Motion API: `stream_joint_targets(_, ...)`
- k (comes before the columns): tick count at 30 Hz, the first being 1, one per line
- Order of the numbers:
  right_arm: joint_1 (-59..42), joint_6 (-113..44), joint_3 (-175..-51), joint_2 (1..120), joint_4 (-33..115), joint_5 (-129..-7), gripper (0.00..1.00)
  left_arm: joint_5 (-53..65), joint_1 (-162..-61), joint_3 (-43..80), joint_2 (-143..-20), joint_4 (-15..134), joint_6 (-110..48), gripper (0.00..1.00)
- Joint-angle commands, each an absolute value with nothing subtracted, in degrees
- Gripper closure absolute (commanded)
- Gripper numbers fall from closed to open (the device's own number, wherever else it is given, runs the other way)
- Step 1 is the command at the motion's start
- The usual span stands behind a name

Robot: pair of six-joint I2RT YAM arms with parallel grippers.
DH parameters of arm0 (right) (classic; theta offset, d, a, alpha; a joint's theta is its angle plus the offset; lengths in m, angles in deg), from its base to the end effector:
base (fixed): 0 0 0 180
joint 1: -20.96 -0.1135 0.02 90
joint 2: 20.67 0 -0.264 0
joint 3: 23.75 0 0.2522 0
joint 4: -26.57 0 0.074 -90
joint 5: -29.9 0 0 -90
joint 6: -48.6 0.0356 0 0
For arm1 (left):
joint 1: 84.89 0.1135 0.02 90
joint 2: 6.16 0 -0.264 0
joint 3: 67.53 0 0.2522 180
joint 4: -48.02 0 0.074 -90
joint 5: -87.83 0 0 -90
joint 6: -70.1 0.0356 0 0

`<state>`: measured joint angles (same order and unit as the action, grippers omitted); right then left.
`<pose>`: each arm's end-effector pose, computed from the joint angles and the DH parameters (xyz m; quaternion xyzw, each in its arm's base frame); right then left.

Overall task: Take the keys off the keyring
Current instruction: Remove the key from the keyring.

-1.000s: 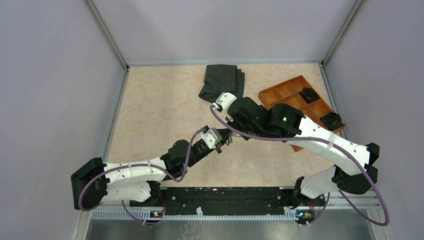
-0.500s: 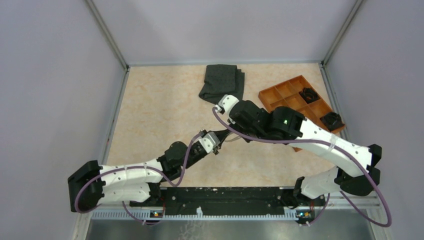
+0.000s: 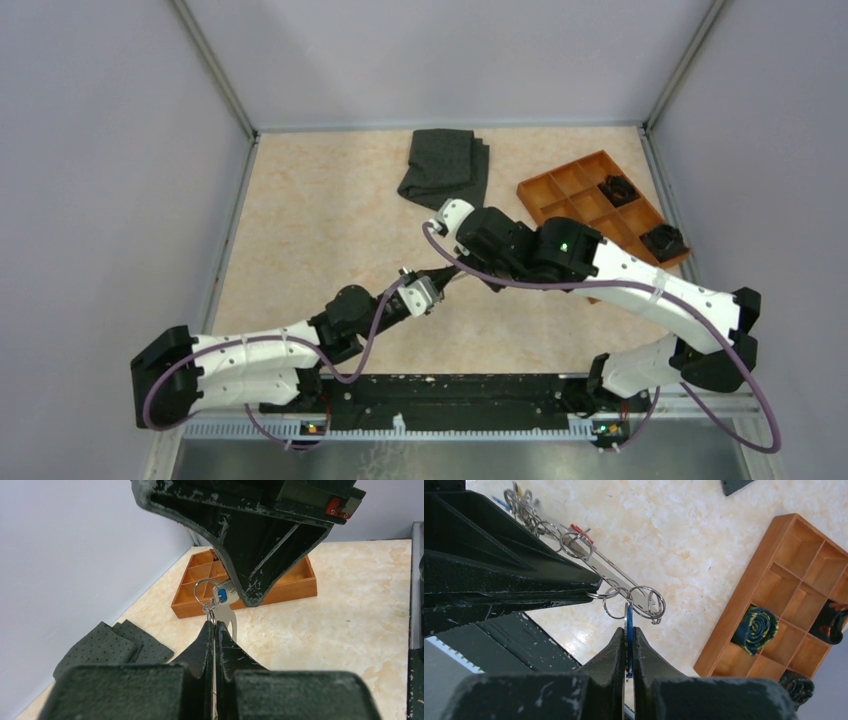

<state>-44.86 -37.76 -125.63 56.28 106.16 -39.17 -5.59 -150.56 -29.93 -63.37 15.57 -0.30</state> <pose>0.1145 0.2239 0.3895 -0.4366 0.8309 0.0278 0.3439 0.0931 -0.2009 0.2751 0.4050 0.4744 -0.2886 0.7264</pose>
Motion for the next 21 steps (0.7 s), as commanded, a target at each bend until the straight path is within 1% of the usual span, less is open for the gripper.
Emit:
stream_joint_targets(1,-44.08,-37.61,-124.16,56.07,107.04,-39.17,1.00,-2.75,-150.63,-29.36,-60.27,10.86,3.96,1.00)
stream_joint_targets(8,-44.04,-37.94,-124.35,56.78,106.98,-38.50,1.00,-0.28,-150.63,-29.09,-60.14,11.83,4.30,1.00)
stream_joint_targets(21,-43.99,-37.29,-123.98,58.37,109.06,-32.88,1.00,-0.76,-150.62,-29.38,-60.18,12.10,4.20,1.00)
